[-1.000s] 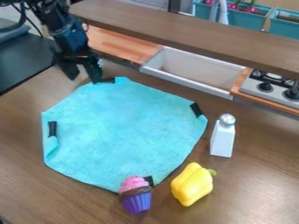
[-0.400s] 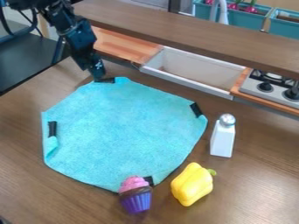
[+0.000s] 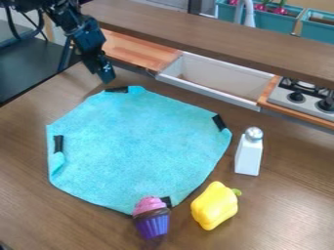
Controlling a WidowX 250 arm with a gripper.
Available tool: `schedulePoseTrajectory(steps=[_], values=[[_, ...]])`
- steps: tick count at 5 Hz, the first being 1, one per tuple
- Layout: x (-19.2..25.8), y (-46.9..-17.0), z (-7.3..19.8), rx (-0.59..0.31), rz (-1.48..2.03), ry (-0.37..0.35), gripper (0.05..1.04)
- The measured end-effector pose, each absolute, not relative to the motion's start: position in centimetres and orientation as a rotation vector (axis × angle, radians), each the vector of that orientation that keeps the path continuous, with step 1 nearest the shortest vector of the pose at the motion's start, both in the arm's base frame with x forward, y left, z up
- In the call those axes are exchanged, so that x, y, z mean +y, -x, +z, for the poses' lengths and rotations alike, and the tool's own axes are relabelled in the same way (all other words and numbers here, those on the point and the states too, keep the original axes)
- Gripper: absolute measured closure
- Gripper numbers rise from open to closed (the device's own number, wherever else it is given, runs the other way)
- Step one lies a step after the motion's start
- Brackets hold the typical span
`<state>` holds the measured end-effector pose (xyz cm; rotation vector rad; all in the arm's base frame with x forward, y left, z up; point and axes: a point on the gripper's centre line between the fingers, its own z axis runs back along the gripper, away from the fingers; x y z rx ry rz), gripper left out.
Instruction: Fold the cloth from top left to bottom right
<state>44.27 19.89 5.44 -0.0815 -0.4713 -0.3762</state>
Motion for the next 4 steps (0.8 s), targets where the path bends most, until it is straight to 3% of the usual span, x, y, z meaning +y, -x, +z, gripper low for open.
schedulePoseTrajectory(steps=[4], values=[[19.7,-46.5,3.6,-0.503,-0.393,0.057,0.084]])
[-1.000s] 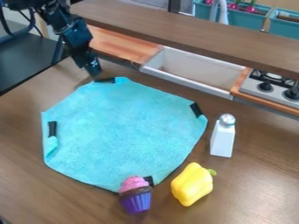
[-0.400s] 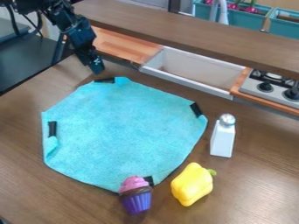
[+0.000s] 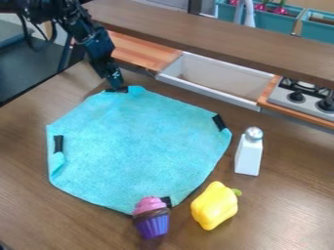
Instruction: Fold the cloth from top left to bottom right
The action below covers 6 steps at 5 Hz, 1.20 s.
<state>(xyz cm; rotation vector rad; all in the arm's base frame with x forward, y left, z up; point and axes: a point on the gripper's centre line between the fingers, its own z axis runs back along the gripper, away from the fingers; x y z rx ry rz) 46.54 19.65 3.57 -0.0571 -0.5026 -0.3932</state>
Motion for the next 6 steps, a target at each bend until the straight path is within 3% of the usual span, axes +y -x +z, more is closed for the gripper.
schedulePoseTrajectory(steps=[5,6], values=[[19.4,-49.8,1.3,-0.468,-0.362,0.012,0.113],[18.9,-49.3,-0.6,-0.479,-0.317,0.046,0.382]])
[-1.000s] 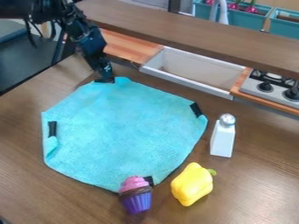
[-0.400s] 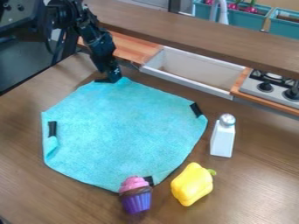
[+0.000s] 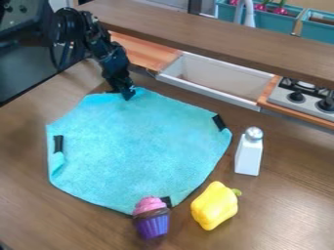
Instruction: Fold the cloth from top left to bottom right
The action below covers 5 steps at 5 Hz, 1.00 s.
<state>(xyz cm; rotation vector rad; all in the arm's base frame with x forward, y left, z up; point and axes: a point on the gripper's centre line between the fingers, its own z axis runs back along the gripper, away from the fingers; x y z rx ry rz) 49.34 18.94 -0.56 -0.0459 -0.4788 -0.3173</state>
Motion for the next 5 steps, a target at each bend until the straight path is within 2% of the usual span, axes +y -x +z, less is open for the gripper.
schedulePoseTrajectory(steps=[1,2,3,4,5], values=[[19.4,-49.1,-1.0,-0.477,-0.296,0.036,0.679],[19.6,-48.9,-1.2,-0.474,-0.293,0.022,0.886],[19.5,-48.7,-1.1,-0.476,-0.293,0.031,0.995],[19.4,-48.1,-0.6,-0.476,-0.285,0.066,1.02],[18.7,-47.0,1.1,-0.506,-0.277,0.095,1.024]])
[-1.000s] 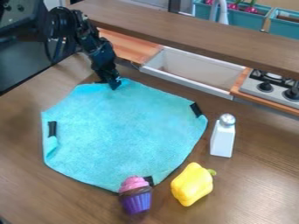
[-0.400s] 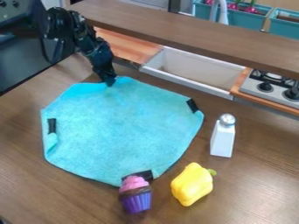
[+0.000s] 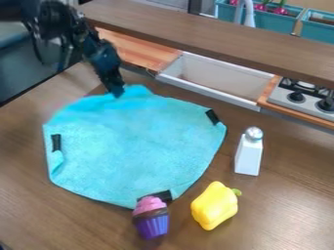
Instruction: Fold the cloth from top left to bottom right
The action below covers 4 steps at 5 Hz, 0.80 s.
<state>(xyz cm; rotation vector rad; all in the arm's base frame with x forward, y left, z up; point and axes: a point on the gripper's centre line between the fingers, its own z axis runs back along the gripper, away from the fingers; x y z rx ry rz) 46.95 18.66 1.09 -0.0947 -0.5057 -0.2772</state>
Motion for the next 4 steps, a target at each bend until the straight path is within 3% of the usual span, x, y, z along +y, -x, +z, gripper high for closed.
schedulePoseTrajectory(steps=[1,4], values=[[16.9,-45.5,4.0,-0.567,-0.313,0.096,1.024],[9.2,-39.0,4.2,-0.596,-0.506,0.06,1.024]])
